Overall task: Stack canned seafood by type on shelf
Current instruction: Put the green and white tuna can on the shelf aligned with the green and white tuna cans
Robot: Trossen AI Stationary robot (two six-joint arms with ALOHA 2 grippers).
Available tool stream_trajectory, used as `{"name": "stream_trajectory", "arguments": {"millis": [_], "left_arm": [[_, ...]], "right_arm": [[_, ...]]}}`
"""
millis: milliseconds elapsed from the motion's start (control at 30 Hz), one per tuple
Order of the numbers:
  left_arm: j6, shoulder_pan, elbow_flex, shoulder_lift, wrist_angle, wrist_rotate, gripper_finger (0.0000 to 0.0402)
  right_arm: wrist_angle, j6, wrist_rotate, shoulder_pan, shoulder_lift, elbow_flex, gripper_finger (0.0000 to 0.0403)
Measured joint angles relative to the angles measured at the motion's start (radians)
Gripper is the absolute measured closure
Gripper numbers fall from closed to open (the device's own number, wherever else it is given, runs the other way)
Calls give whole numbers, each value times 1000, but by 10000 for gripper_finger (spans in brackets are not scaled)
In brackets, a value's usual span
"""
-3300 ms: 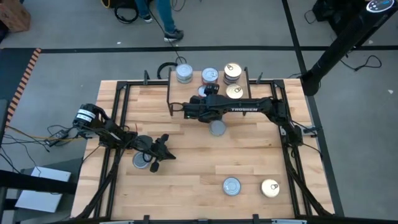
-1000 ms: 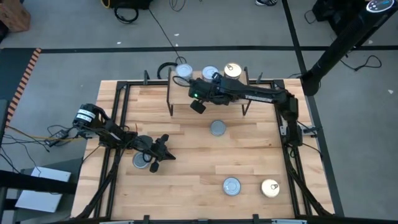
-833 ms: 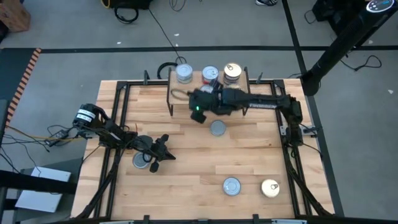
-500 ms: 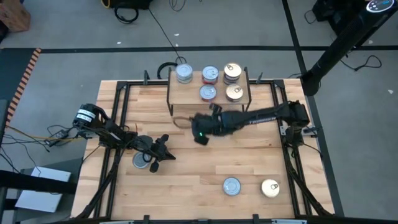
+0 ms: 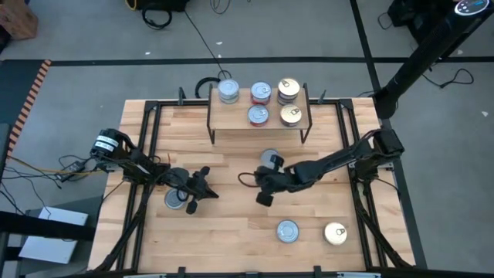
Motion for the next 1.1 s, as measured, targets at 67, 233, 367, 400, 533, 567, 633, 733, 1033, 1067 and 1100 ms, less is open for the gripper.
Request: {"name": "stream_trajectory", "arguments": {"millis": [67, 233, 367, 400, 533, 567, 633, 733, 1033, 1067, 1100], "left_arm": [[0, 1, 0, 0, 8, 0, 396], [-9, 1, 0, 0, 9, -11, 396], [-1, 2, 0, 0, 9, -33, 396], [5, 2, 0, 0, 10, -44, 396], [27, 2, 0, 0, 10, -73, 396], [28, 2, 0, 0, 11, -74, 396], [28, 2, 0, 0, 11, -74, 396], [29, 2, 0, 0, 11, -74, 396], [55, 2, 2, 0, 36, -75, 396], [55, 2, 2, 0, 36, -75, 396], [55, 2, 2, 0, 36, -75, 396]], "right_arm": [[-33, 5, -15, -17, -3, -18, 390], [-87, -24, -28, -69, 5, -20, 362], [-123, -97, -31, -103, 32, -20, 336], [-129, -107, -32, -110, 39, -20, 330], [-138, -118, -33, -134, 77, -19, 313], [-137, -126, -32, -135, 82, -18, 310], [-139, -135, -38, -139, 99, -18, 309], [-151, -127, -101, -145, 103, -21, 316], [-156, -87, -127, -123, 98, -11, 395], [-160, -86, -111, -120, 98, -2, 396], [-164, -87, -98, -117, 97, 10, 396]]}}
